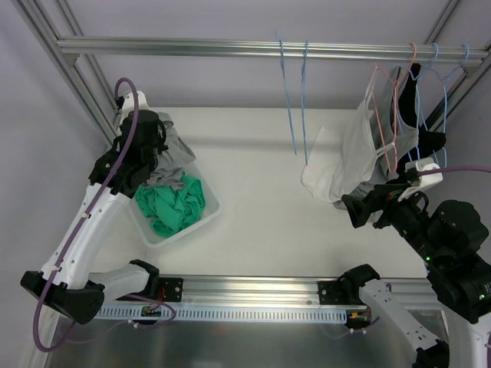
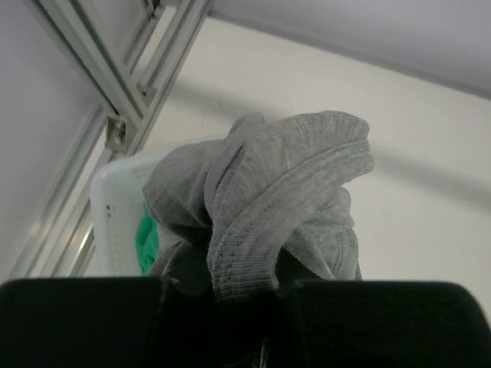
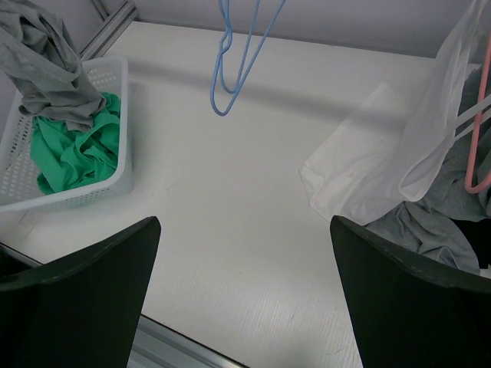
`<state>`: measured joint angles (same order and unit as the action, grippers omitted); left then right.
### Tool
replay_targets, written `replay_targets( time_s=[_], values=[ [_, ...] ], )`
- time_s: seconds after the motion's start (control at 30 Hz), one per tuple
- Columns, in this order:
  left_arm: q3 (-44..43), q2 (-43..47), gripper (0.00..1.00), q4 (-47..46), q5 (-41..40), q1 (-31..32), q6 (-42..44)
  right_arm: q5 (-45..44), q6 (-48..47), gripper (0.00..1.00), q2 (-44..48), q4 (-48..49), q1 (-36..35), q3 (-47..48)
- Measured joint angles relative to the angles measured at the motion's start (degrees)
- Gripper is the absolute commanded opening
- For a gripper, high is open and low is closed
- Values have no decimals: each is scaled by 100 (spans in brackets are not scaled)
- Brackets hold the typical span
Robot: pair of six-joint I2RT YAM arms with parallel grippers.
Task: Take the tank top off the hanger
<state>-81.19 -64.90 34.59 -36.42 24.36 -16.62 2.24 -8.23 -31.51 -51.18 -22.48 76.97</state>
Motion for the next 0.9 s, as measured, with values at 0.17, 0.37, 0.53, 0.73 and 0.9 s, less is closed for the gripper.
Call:
replay_targets(
  time_s=[0.17, 0.37, 0.53, 0.73, 0.9],
  values=[
    [852, -254, 0, 26, 369, -752, -713, 28, 0, 99, 0, 0, 0, 0],
    [1685, -1252, 0, -52, 820, -1405, -1707, 138, 0, 99, 0, 24, 0, -63],
    [2039, -1899, 36, -116, 999, -1508, -2212, 168, -42, 100, -24, 39, 0, -227],
    [2103, -1419, 99, -133, 1060, -1508, -2444, 120, -66, 100, -330, 42, 0, -269],
    [1816, -170, 99, -94, 1399, -1508, -2162, -103, -162, 99, -809, 22, 0, -20]
  ],
)
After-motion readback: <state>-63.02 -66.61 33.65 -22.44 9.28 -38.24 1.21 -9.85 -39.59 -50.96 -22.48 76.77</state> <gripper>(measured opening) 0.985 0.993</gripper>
